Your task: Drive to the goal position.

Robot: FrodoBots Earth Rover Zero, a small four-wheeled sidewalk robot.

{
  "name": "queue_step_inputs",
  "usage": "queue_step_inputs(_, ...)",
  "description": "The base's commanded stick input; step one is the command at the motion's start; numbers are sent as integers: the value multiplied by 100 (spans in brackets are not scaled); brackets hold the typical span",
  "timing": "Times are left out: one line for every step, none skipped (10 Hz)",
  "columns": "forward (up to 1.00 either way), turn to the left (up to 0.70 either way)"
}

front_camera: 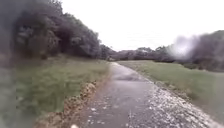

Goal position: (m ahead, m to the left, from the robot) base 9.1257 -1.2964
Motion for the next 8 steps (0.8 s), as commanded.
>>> queue_step_inputs(70,-24)
queue_step_inputs(70,-25)
queue_step_inputs(70,-25)
queue_step_inputs(70,-25)
queue_step_inputs(70,-25)
queue_step_inputs(70,-25)
queue_step_inputs(70,-25)
queue_step_inputs(70,-25)
